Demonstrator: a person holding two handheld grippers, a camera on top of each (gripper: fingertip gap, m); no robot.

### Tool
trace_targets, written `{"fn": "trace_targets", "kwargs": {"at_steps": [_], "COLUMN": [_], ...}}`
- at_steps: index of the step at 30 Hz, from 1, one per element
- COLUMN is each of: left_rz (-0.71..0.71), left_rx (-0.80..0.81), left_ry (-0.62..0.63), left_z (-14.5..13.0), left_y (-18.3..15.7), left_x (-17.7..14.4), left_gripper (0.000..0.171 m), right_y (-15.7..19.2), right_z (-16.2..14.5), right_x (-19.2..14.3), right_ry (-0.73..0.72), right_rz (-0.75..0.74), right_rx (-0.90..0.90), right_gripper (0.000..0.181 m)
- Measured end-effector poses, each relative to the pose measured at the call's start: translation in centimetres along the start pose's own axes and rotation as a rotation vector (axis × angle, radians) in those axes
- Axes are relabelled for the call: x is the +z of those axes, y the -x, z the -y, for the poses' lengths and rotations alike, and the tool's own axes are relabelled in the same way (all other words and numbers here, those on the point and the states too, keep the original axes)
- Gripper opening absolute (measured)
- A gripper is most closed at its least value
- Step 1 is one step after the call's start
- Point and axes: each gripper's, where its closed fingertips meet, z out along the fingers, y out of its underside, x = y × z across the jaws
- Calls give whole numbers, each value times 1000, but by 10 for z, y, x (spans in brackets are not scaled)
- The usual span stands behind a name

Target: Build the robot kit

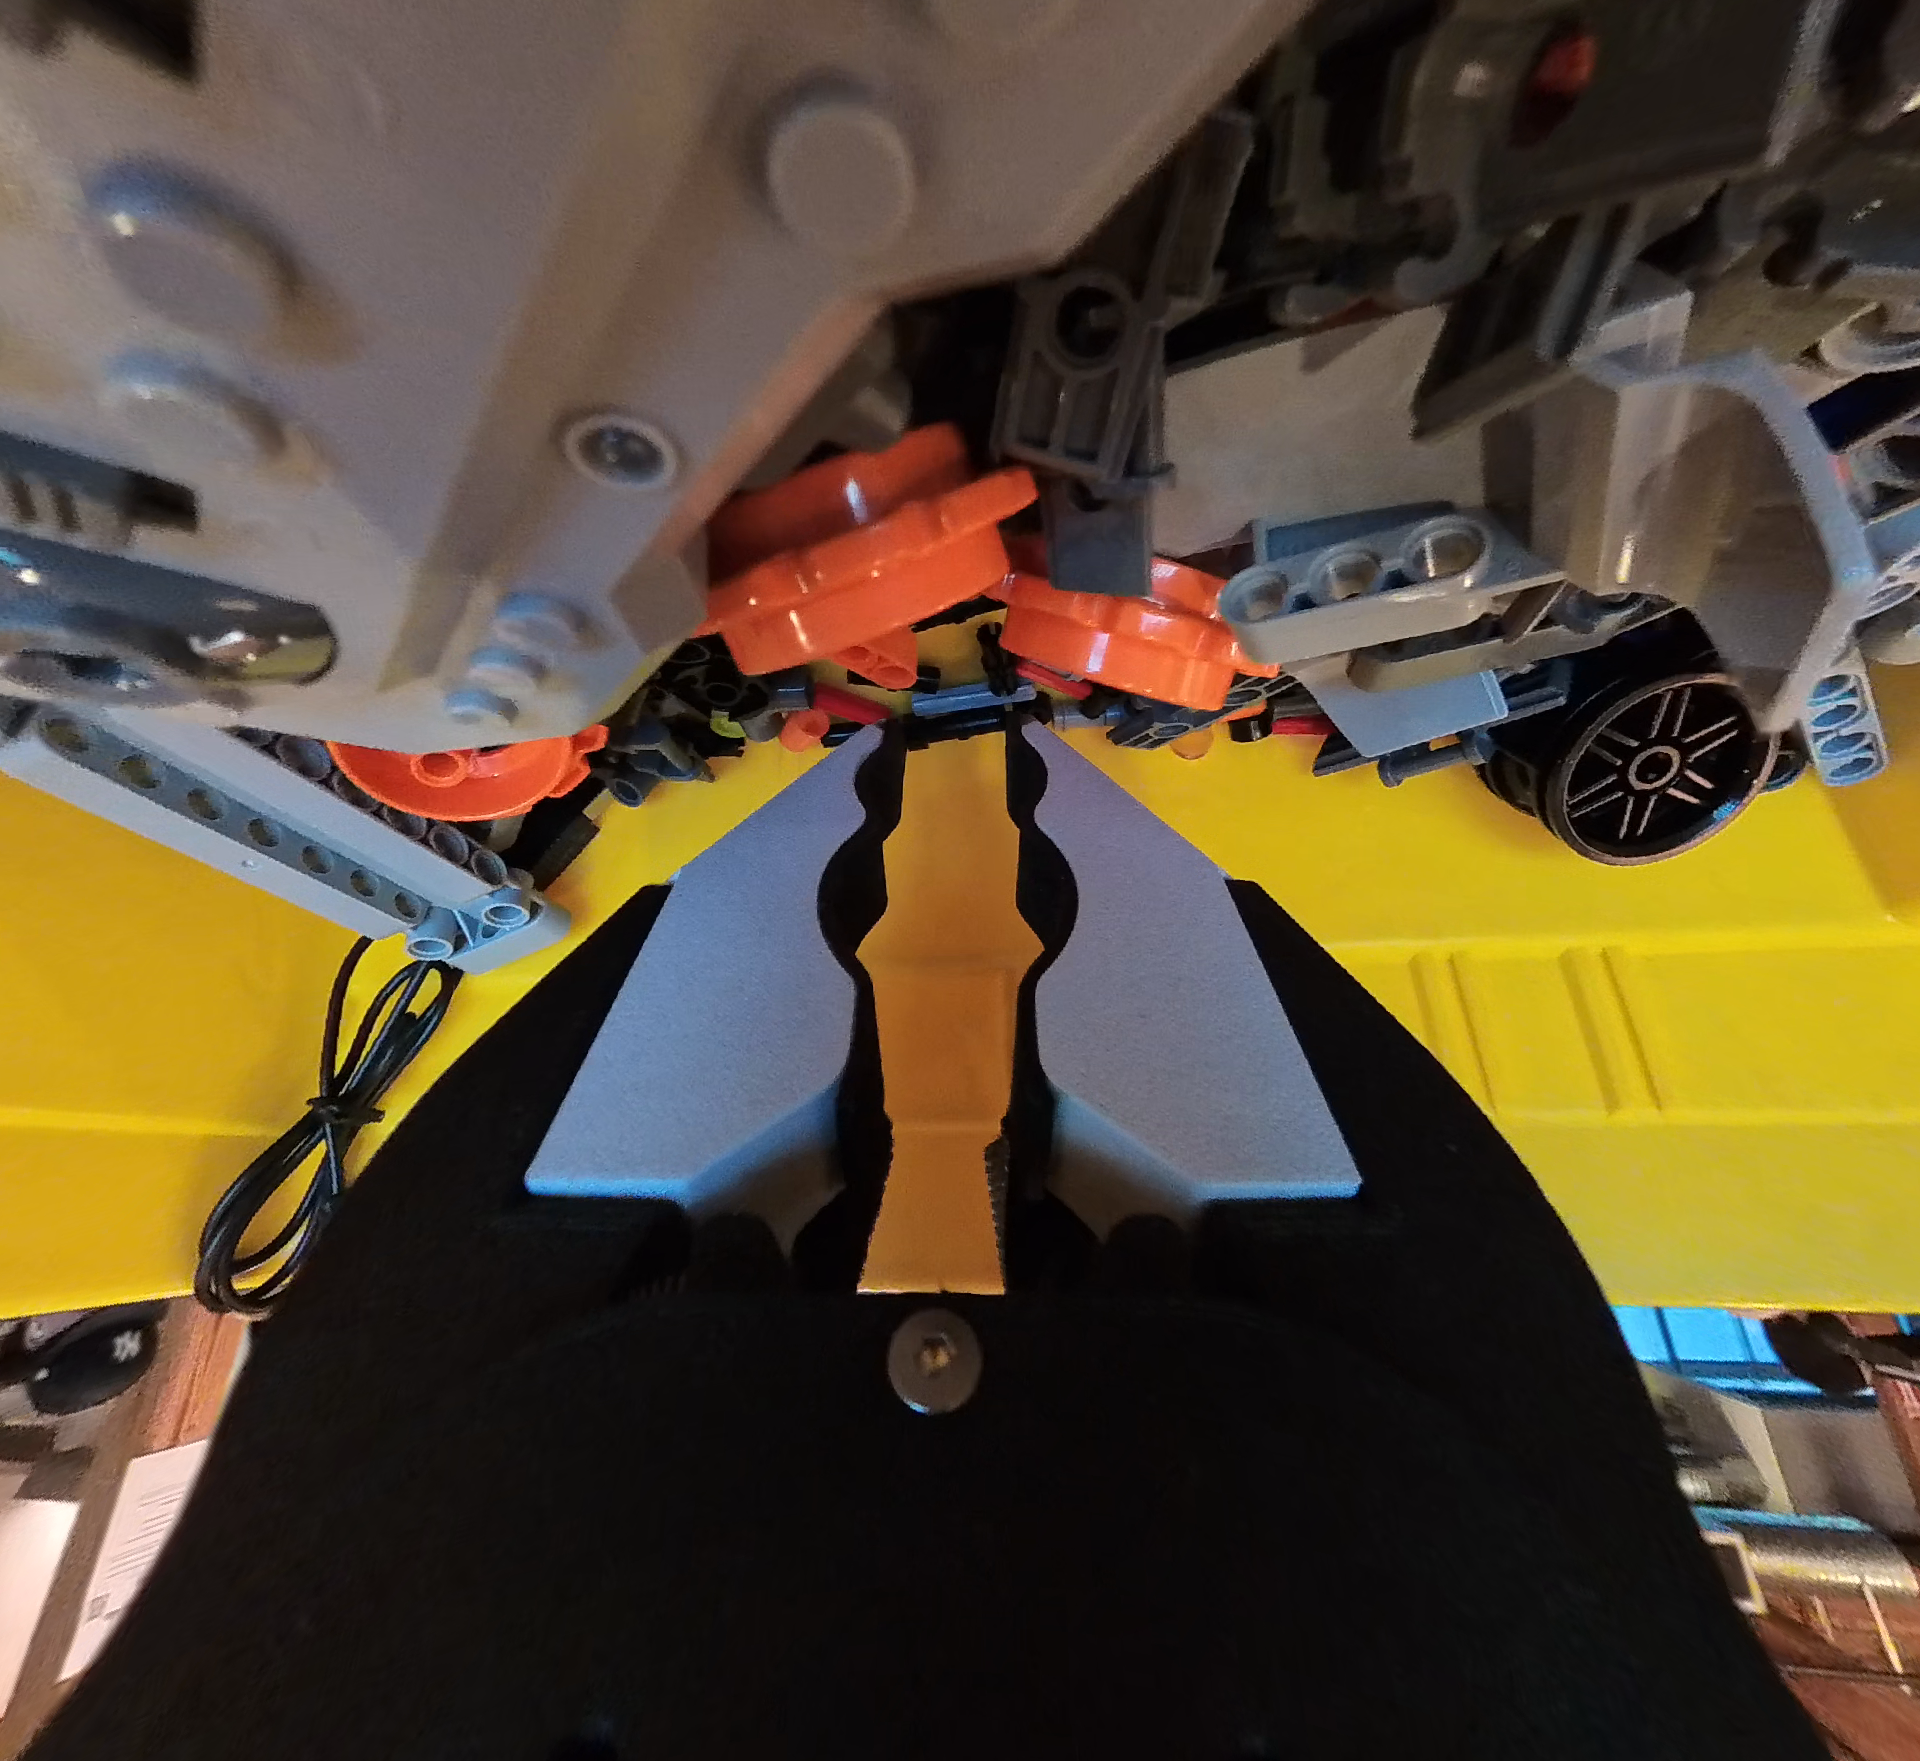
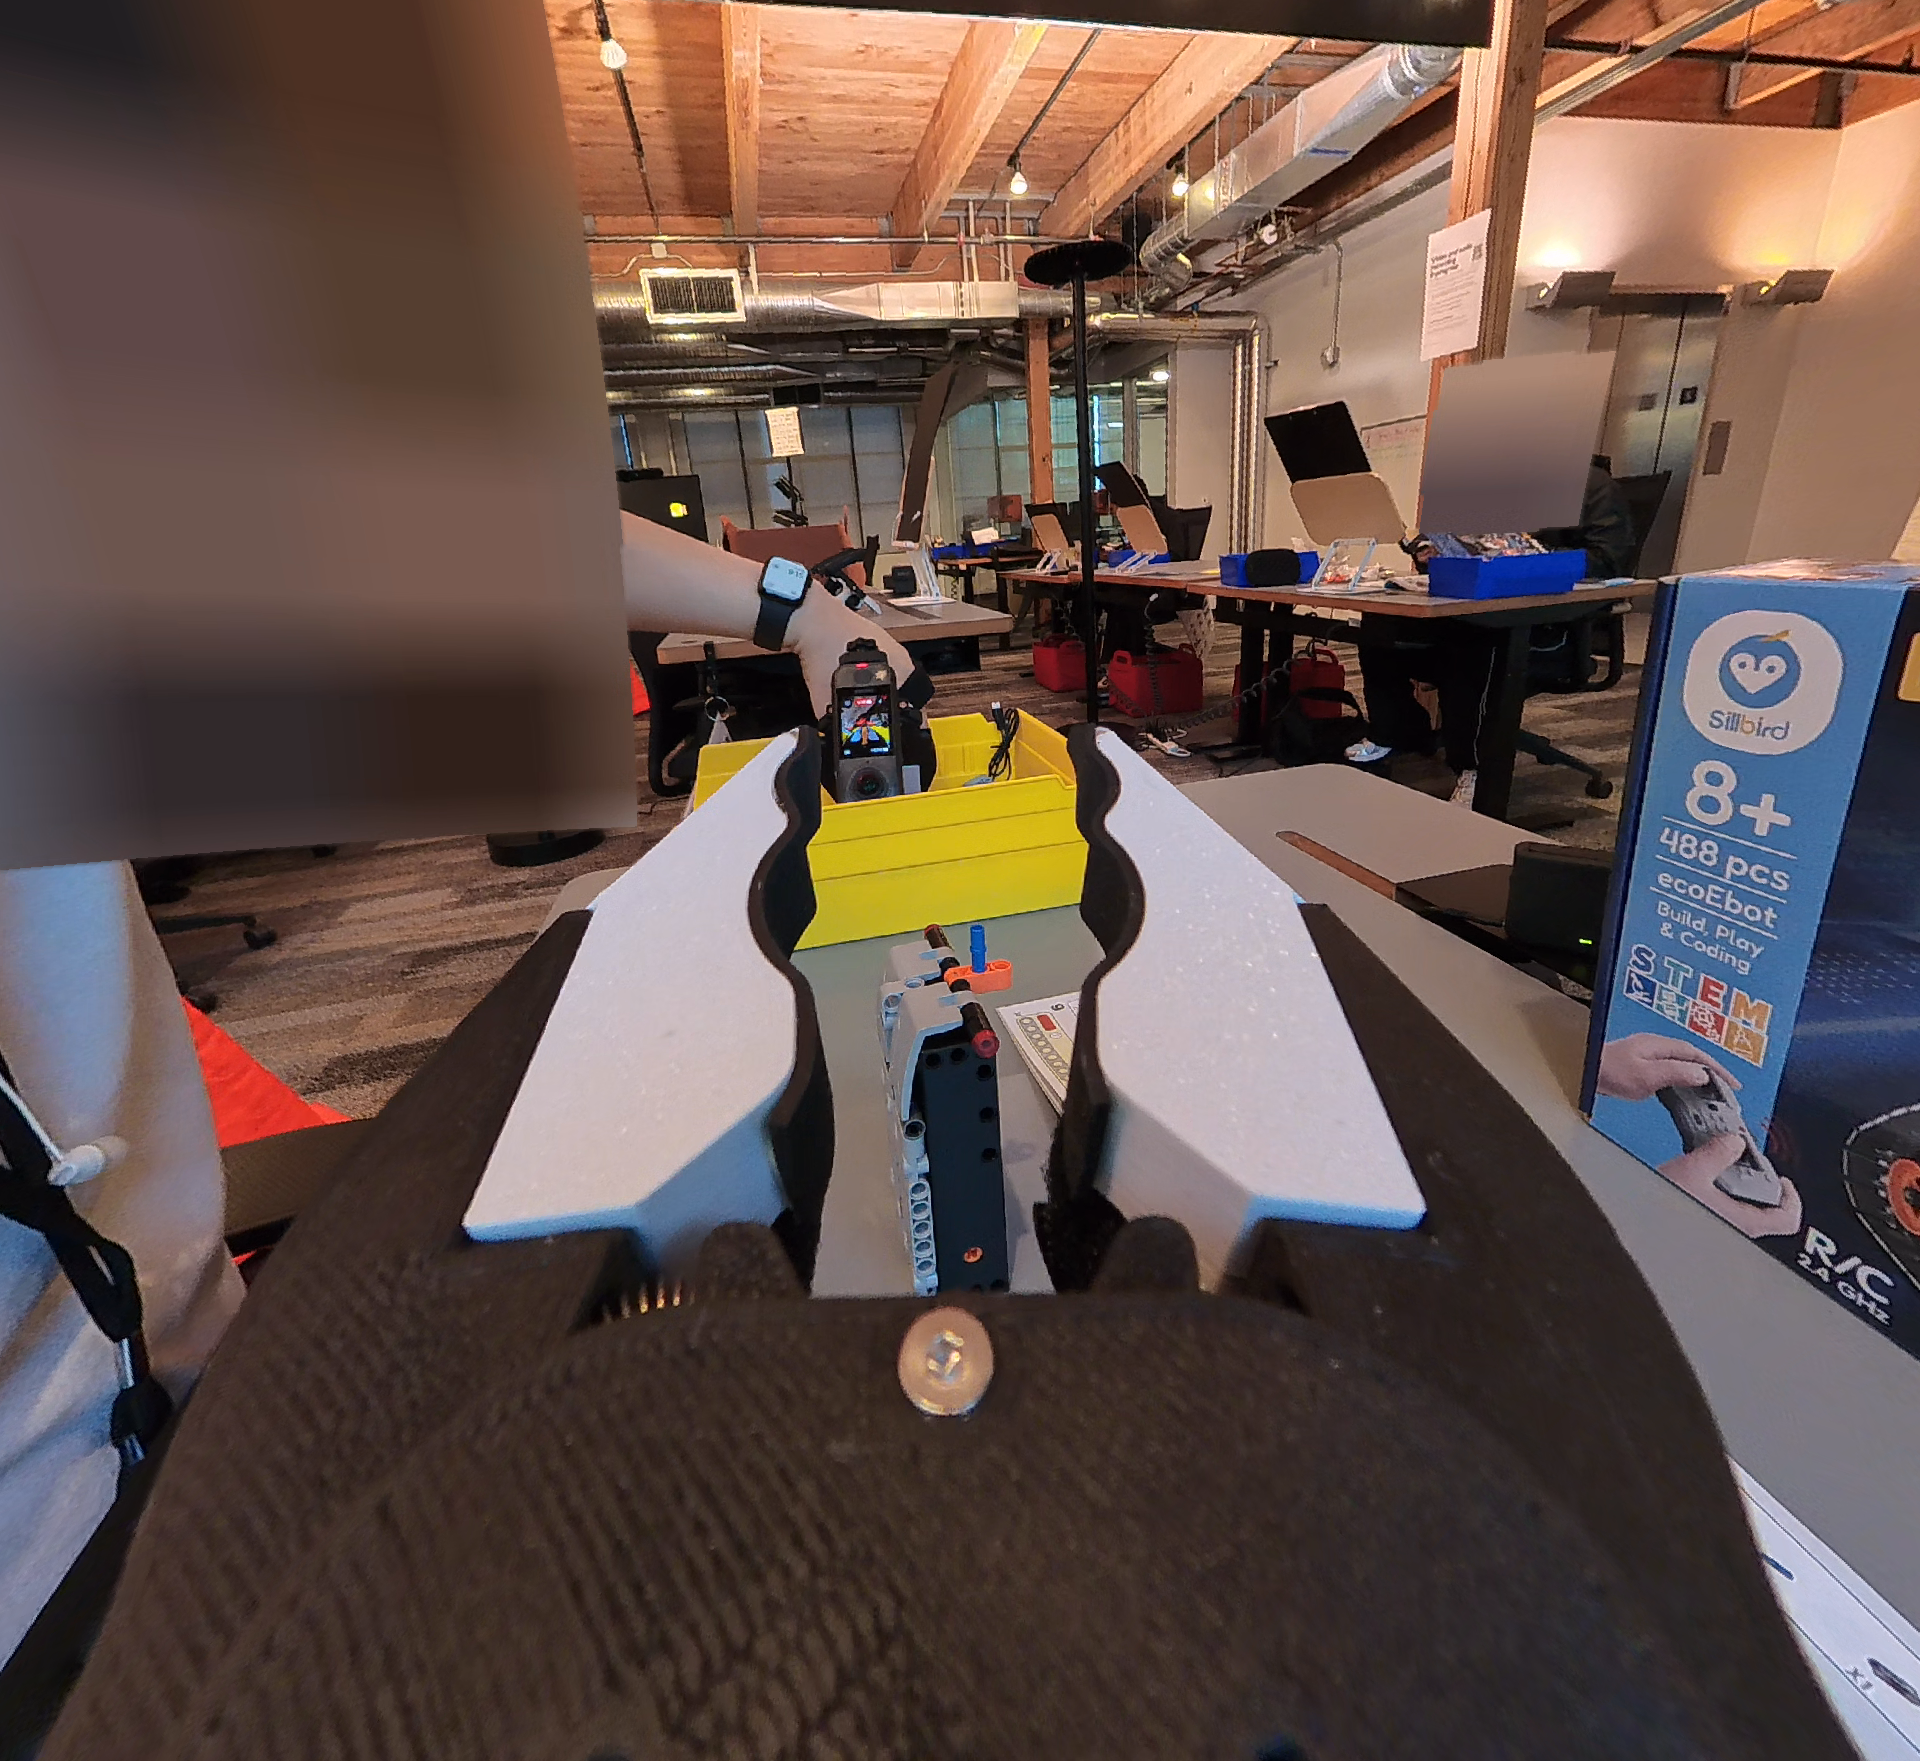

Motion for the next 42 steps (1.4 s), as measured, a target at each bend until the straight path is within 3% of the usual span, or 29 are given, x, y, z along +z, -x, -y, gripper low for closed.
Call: {"fn": "trace_targets", "kwargs": {"at_steps": [22,30,42], "left_rz": [99,225,401], "left_rx": [-40,-67,-109], "left_ry": [-98,-259,-606], "left_z": [-1,22,76], "left_y": [-4,-7,-7], "left_x": [-22,-79,-184], "left_gripper": [14,14,14], "right_y": [1,2,2], "right_z": [1,0,5], "right_x": [0,0,-3], "right_ry": [-1,6,-10], "right_rz": [1,5,3], "right_rx": [-3,-8,-10], "right_gripper": [48,48,48]}}
